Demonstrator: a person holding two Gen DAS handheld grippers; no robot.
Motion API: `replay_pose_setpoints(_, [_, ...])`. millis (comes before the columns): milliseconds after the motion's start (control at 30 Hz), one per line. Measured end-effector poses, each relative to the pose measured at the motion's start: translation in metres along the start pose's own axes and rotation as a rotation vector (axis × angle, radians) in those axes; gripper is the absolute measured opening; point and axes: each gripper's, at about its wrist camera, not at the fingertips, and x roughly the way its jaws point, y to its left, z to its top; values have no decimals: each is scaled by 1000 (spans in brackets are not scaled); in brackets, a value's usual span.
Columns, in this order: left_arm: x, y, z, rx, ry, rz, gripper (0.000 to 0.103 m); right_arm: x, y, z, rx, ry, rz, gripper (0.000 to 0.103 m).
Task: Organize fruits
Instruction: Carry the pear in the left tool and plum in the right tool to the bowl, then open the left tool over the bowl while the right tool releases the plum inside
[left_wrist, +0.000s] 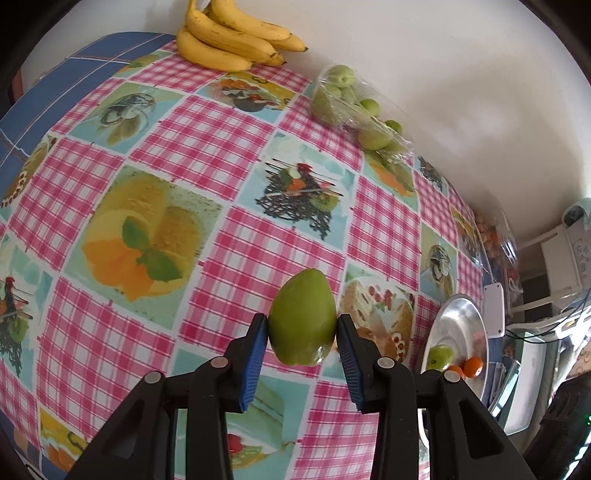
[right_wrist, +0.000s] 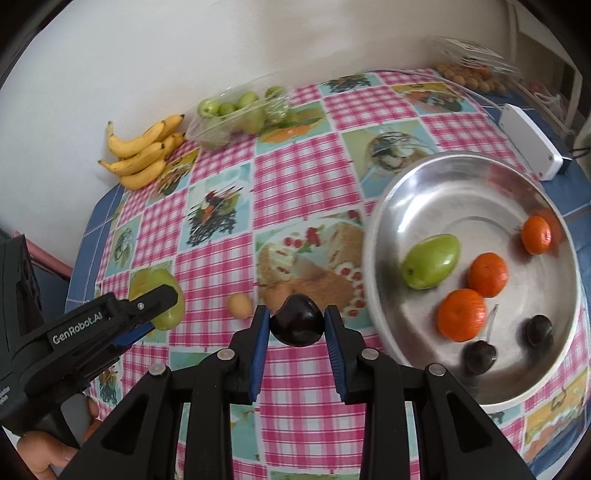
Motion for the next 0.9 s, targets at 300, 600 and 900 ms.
replay_pose_setpoints(300, [9,-46,-19,90,17,-19,41,-20,-54,6,100,-33,-53,31])
replay_pose_setpoints(600, [26,-107,-51,237,62,-37,41,-40,-111,5,213,-59,-116,31])
replay_pose_setpoints(900, [40,-155,-84,375,98,-46,41,-51,-155,-3,312,-64,-155,32])
